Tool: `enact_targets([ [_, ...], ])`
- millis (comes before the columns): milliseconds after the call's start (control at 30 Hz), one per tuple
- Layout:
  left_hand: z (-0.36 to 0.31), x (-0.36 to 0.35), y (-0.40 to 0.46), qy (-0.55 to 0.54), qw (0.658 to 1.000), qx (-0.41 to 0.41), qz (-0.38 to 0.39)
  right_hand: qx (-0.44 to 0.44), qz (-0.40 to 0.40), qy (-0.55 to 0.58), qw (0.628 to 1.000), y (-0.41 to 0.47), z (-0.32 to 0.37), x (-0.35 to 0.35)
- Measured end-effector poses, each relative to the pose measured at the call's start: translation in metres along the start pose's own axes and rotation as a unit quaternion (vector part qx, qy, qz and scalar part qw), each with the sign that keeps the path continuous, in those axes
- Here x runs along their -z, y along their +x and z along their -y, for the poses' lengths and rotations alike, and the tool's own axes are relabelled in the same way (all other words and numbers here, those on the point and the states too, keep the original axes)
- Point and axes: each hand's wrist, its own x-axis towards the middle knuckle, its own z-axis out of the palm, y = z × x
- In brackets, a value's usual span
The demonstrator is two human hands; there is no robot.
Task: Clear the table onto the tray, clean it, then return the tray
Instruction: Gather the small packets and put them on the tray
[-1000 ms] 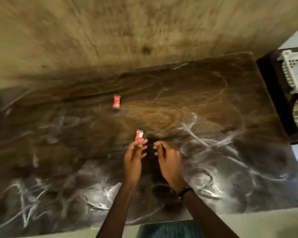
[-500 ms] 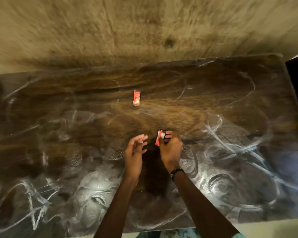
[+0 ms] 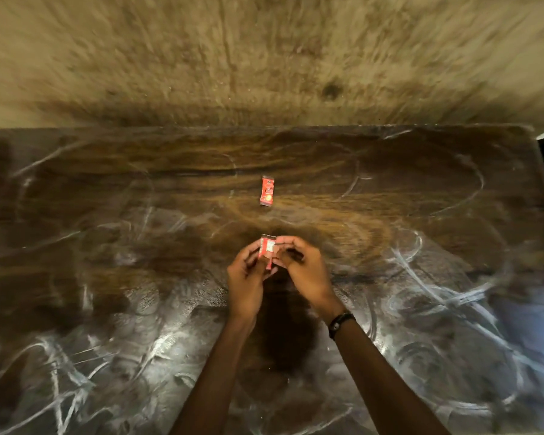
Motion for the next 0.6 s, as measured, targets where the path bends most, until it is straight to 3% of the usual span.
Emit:
enact_targets([
  [100, -0.008, 0.011, 0.014, -0.044, 0.998, 0.004, -0.041, 0.011, -0.003, -0.018, 1.000, 0.023, 0.012, -0.008],
  [167, -0.013, 0.016, 0.021, -0.050, 0.998, 0.000, -0.046, 0.063, -0.057, -0.140, 0.987, 0.043, 0.020, -0.014],
  [300, -0.021, 0.022, 0.030, -0.048, 0.998, -0.012, -0.035, 0.164, -0.063, -0.334, 0.926, 0.079, 0.036, -0.026],
  [433, -0.024, 0.025, 0.034, -0.043, 0.998, -0.015, -0.039, 0.189, -0.012, -0.483, 0.855, 0.090, 0.027, -0.031],
  [500, -0.024, 0.026, 0.035, -0.044, 0.998, -0.009, -0.042, 0.199, -0.006, -0.513, 0.835, 0.084, 0.016, -0.027],
  [600, -0.020, 0.026, 0.034, -0.044, 0.998, 0.003, -0.049, 0.214, -0.008, -0.473, 0.855, 0.062, 0.002, -0.018],
])
